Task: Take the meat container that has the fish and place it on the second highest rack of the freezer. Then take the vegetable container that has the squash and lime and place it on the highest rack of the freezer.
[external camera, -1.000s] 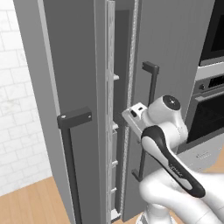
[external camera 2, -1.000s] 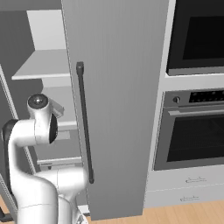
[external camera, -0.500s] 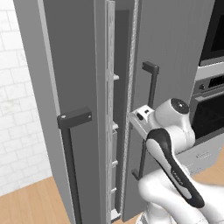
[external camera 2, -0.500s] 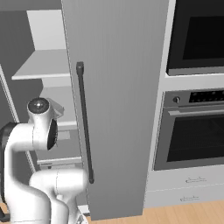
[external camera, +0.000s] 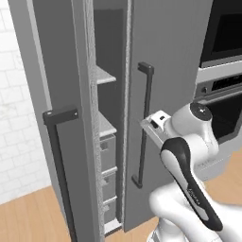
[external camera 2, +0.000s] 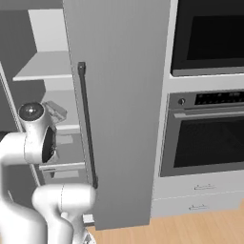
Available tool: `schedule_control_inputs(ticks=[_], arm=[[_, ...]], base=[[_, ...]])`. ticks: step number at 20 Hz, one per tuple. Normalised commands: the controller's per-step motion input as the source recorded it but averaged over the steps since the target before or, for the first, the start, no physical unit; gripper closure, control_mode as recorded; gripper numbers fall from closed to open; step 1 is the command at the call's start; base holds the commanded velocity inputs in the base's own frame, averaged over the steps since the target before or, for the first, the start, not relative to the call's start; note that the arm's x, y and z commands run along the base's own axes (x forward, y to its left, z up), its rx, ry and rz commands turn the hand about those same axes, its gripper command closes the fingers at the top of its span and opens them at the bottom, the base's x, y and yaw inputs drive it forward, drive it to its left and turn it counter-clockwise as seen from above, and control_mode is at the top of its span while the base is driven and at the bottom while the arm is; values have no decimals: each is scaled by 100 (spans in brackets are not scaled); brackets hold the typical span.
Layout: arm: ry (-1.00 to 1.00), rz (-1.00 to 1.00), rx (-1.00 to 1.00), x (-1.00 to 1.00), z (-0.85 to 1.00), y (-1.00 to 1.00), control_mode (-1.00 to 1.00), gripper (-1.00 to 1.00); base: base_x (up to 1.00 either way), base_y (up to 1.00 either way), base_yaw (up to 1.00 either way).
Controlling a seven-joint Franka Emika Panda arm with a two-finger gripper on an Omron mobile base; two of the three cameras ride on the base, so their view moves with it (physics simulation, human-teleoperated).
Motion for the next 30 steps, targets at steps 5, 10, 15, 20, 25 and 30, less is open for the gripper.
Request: schedule_control_inputs(ticks=[5, 10, 15, 20, 25, 30], arm=[[0, 0, 0, 0, 0, 0, 100, -100], [0, 0, 0, 0, 0, 0, 100, -100], [0, 0, 0, 0, 0, 0, 100, -100], [0, 0, 0, 0, 0, 0, 100, -100], [0, 0, 0, 0, 0, 0, 100, -100], [0, 0, 0, 0, 0, 0, 100, -100]], base=[[-10, -91, -2], [12, -100, -1], [26, -100, 0], [31, -100, 1], [26, -100, 11], [29, -100, 18]])
